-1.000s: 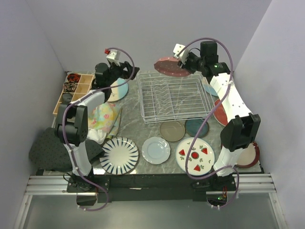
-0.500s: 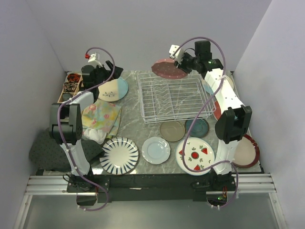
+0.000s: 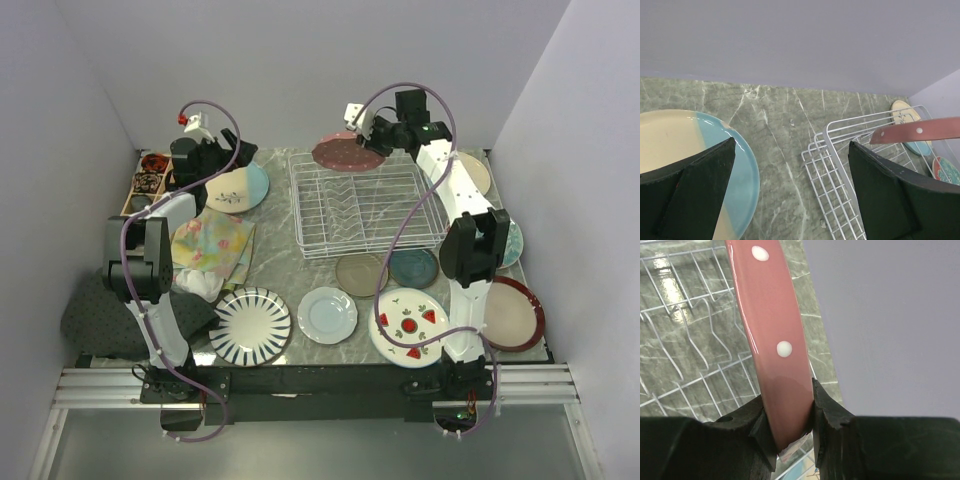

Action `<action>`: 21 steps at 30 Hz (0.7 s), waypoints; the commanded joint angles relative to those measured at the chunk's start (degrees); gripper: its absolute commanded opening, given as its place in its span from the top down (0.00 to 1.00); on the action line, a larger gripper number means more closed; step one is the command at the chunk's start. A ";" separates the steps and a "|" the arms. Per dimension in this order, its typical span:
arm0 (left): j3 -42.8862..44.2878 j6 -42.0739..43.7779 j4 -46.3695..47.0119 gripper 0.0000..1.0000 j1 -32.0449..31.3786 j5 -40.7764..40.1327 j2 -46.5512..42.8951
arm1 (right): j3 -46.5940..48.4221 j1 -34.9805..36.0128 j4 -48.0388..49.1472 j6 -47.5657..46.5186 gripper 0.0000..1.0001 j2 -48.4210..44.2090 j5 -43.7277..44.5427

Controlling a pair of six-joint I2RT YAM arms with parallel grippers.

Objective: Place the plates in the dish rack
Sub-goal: Insert the plate into the dish rack

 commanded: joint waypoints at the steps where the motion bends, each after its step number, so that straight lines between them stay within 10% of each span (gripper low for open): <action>1: -0.83 -0.15 1.93 0.01 0.37 1.03 -2.27 | 4.63 0.85 5.49 -2.57 1.00 -1.81 -4.30; 21: -3.03 1.78 2.11 0.01 0.37 1.65 -3.85 | 4.02 3.05 5.57 -14.00 0.98 2.93 -0.87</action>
